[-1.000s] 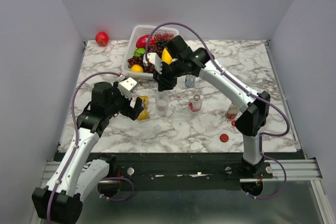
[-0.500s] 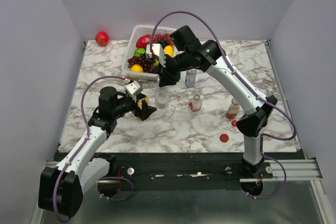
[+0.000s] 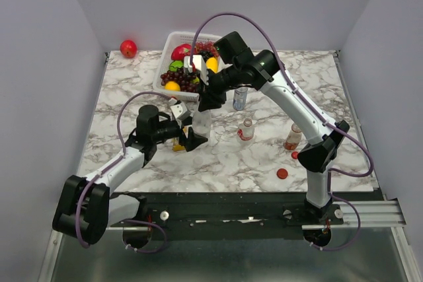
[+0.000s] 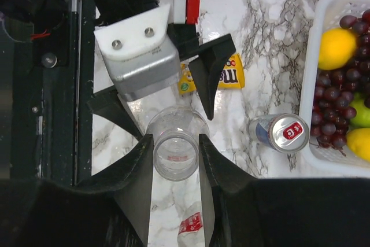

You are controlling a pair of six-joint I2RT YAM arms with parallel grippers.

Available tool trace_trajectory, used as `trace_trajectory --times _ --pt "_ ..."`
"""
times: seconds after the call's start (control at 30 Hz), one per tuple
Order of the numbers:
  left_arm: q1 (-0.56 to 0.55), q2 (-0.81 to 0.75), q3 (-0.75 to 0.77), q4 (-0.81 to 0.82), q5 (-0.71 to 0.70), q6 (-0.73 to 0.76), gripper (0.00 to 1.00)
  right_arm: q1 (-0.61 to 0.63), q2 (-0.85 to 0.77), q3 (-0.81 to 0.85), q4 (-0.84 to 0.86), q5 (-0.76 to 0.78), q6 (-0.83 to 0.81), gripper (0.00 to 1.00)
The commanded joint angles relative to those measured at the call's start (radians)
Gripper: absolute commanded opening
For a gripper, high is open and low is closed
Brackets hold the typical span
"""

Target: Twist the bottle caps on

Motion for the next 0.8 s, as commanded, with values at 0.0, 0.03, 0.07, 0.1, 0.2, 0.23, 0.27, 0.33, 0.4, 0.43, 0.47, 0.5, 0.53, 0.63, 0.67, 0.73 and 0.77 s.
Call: trace_trajectory --times 0.0,0.03,0.07,0.1,0.2,0.23,0.27,0.33,0.4,0.43,0.47,0.5,0.53,0.63,0.67,0.73,0.77 --pt "-0.04 0.025 0.039 0.029 0.073 0.098 0.99 0.007 -0.019 0.02 0.029 -0.058 0.013 0.0" --pt "-0.046 0.028 0.039 0.028 0.071 0.109 0.99 0.007 -0.017 0.023 0.029 -0.064 0.013 0.0" --pt "-0.052 0.028 0.039 0.028 0.071 0.123 0.99 0.007 -0.019 0.024 0.028 -0.066 0.01 0.0" --pt "-0.055 0.036 0.04 0.028 0.065 0.134 0.99 0.008 -0.017 0.023 0.026 -0.066 0.01 0.0" --pt "-0.061 0.045 0.04 0.05 0.048 0.123 0.98 0.007 -0.019 0.018 0.024 -0.063 0.01 0.0" --pt "-0.061 0.048 0.04 0.055 0.046 0.124 0.93 0.007 -0.022 0.017 0.027 -0.064 0.01 0.0" --pt "-0.061 0.05 0.045 0.055 0.046 0.124 0.89 0.007 -0.022 0.012 0.029 -0.063 0.01 0.0" --pt "-0.061 0.056 0.047 0.046 0.049 0.129 0.83 0.007 -0.026 0.009 0.032 -0.059 0.01 0.0" --pt "-0.061 0.054 0.044 0.037 0.049 0.137 0.77 0.007 -0.026 0.009 0.035 -0.058 0.01 0.01" --pt "-0.061 0.053 0.042 0.034 0.043 0.137 0.74 0.007 -0.026 0.009 0.035 -0.055 0.011 0.0" --pt "-0.061 0.05 0.039 0.031 0.042 0.135 0.73 0.007 -0.028 0.009 0.037 -0.055 0.011 0.01" --pt "-0.061 0.042 0.036 0.028 0.04 0.137 0.71 0.008 -0.028 0.009 0.035 -0.053 0.014 0.0" --pt "-0.061 0.039 0.034 0.024 0.04 0.134 0.66 0.007 -0.029 0.007 0.035 -0.046 0.019 0.0" --pt "-0.057 0.005 0.043 -0.035 0.03 0.129 0.63 0.001 -0.035 0.009 0.046 -0.012 0.044 0.11" --pt "-0.055 -0.01 0.048 -0.061 -0.001 0.131 0.63 -0.006 -0.038 0.01 0.053 -0.006 0.054 0.23" --pt "-0.051 -0.088 0.04 -0.126 -0.053 0.146 0.64 -0.039 -0.06 0.021 0.069 -0.015 0.1 0.38" --pt "-0.049 -0.12 0.031 -0.147 -0.067 0.157 0.63 -0.053 -0.069 0.02 0.098 -0.021 0.117 0.5"
